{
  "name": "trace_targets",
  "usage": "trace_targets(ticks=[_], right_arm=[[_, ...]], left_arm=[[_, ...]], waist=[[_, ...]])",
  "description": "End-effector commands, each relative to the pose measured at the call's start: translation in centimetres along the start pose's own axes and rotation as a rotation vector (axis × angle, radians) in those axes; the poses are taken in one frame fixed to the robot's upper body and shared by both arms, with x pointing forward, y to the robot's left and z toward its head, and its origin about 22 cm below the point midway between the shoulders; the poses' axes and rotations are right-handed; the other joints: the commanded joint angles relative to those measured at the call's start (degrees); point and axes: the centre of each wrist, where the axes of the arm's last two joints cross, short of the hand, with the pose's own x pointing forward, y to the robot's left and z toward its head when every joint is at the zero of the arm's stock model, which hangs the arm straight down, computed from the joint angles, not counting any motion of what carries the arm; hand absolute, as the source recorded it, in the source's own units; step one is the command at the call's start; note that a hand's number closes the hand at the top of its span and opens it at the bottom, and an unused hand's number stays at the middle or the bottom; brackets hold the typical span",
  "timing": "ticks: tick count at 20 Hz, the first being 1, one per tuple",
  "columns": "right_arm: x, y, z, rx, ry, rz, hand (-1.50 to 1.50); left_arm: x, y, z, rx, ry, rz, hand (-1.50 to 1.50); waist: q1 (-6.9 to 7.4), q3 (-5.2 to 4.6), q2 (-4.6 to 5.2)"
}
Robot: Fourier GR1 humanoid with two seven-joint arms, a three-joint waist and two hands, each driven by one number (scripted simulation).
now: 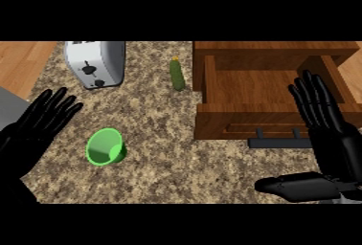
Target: Pick up the cup, place it into the drawer and close the drawer
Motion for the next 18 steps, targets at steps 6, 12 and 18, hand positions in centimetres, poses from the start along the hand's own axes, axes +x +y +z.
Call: trace_targets(ticks=[6,12,18], right_arm=[[-0.7,-1.4,-1.1,0.032,-0.011,-0.004,-1.5],[-1.0,-1.6,-4.2,0.008,-0.044,0.001,-1.5],[-1.1,-1.8,-2.5,0.026,-0.028,0.026,-1.5]], left_arm=[[-4.3,4.1,-0.8,0.033,0.139,-0.012,-1.5],[-6.8,7.5,-1.1,0.052,0.166,-0.048,-1.5],[-12.5,6.8,2.8,0.094,0.236,-0.082,-1.5]], waist=[[-0.32,0.04,-0.12],[-0.36,0.02,0.04],[-0.43,0.01,-0.04]])
